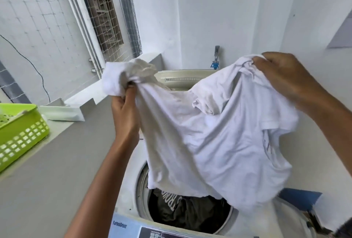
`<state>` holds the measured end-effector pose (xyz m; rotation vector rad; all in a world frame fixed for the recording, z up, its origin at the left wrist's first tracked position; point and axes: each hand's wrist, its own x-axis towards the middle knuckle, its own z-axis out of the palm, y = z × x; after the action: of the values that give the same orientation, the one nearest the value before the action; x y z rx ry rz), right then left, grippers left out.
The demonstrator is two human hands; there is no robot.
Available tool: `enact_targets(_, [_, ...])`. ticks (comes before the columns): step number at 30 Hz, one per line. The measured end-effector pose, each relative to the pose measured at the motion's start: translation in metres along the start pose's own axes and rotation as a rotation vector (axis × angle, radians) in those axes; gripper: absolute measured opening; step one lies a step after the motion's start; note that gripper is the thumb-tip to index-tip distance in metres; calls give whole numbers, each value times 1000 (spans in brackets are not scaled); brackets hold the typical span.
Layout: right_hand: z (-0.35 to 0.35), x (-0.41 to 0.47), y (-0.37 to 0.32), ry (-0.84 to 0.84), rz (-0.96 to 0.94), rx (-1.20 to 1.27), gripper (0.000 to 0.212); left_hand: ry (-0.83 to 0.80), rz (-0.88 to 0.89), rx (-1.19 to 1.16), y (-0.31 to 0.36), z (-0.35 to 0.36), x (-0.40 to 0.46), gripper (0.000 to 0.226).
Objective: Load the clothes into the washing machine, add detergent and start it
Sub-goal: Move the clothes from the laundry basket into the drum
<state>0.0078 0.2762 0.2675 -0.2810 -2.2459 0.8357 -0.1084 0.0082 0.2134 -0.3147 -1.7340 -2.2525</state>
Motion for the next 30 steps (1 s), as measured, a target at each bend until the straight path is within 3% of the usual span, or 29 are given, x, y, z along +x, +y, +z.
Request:
enact_targets(5, [32, -7, -23, -357, -25, -185, 25, -99, 96, -3, 25, 13, 14, 16])
enact_targets(9, [64, -17, -33, -321, -81, -44, 25, -139, 125, 61, 37, 12, 17, 9])
enact_targets(11, [73, -16, -40, -248, -72, 30, 25, -211, 128, 221, 38, 6, 19, 33])
enact_targets(14, [78, -9, -58, -171, -125, 110, 21, -454, 110, 612, 32, -1, 17, 100])
enact_targets(16, [80, -5, -74, -161, -197, 136, 22, -607, 130, 820, 27, 2, 6, 122])
enact_targets(18, [83, -5, -90, -180, -275, 171, 20, -672, 208, 840, 25, 11, -5, 113])
enact_targets(21, [86, -11, -109, -208, -340, 264, 15, -574, 259, 741, 25, 23, -7, 37])
enact_targets(22, [85, -13, -110, -216, -340, 332, 11, -522, 264, 716, 27, 25, -6, 30])
enact_targets(23, [83, -15, -108, -228, -326, 410, 8, -478, 262, 685, 29, 25, -4, 28])
enact_targets(25, [75, -19, -95, -277, -260, 512, 38, -398, 276, 586, 33, 22, -2, 24])
enact_targets(28, [73, -37, -57, -500, -119, 365, 91, -314, 285, 430, 46, 20, 1, 27])
enact_targets(30, [86, -59, -30, -719, 1, 213, 96, -256, 295, 354, 53, 20, 6, 33])
